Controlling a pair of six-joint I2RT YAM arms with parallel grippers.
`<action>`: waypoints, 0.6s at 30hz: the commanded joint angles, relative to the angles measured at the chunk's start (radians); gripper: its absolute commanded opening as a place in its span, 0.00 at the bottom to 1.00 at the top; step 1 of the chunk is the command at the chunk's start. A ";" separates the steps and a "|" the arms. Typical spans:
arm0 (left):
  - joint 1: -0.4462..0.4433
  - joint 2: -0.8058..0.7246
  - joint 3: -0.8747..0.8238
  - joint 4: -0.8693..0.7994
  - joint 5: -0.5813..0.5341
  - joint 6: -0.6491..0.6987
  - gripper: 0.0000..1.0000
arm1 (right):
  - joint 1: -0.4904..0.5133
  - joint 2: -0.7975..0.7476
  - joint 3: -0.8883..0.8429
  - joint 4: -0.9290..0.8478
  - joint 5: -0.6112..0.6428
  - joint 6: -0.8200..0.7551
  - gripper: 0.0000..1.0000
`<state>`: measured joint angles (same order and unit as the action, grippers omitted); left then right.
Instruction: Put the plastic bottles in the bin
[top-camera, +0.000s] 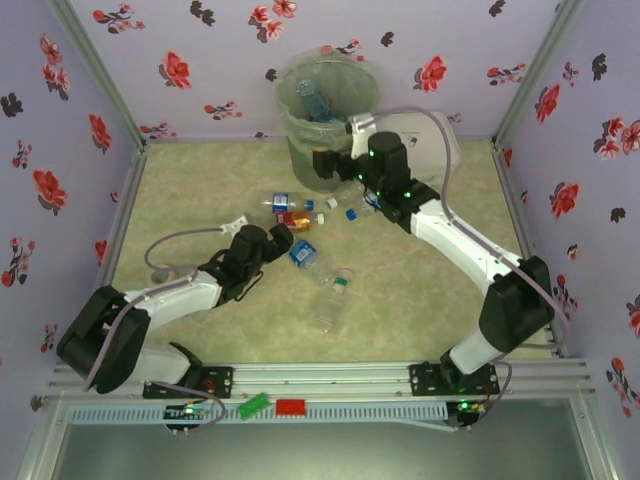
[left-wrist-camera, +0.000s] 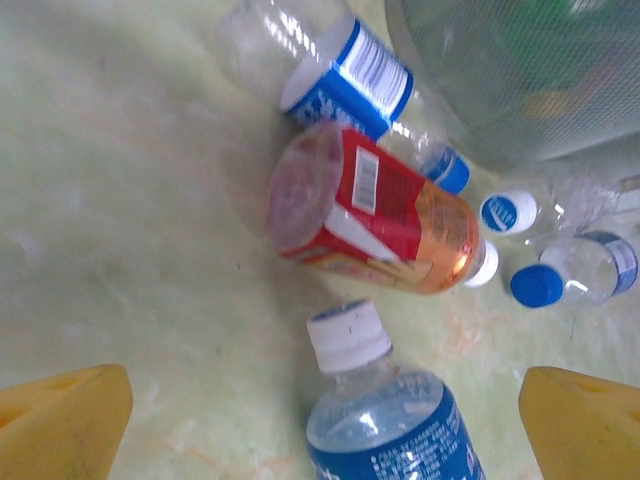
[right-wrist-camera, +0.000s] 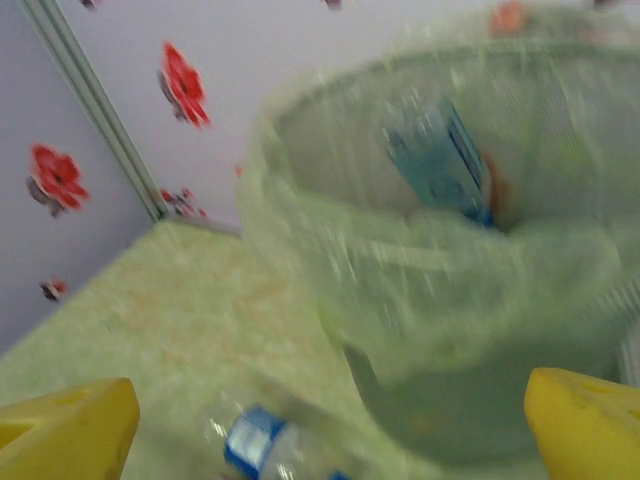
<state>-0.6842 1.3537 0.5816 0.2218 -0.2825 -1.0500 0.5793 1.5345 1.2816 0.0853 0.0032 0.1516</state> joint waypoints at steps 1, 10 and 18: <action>-0.043 0.027 0.059 -0.072 -0.040 -0.099 1.00 | 0.021 -0.093 -0.136 0.018 0.119 0.056 1.00; -0.099 0.084 0.139 -0.238 0.034 -0.117 1.00 | 0.036 -0.184 -0.382 0.015 0.232 0.173 1.00; -0.107 0.243 0.336 -0.422 0.084 -0.105 1.00 | 0.036 -0.145 -0.363 0.057 0.216 0.175 1.00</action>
<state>-0.7807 1.5578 0.8463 -0.0811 -0.2230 -1.1500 0.6090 1.3758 0.8963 0.1051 0.1997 0.3080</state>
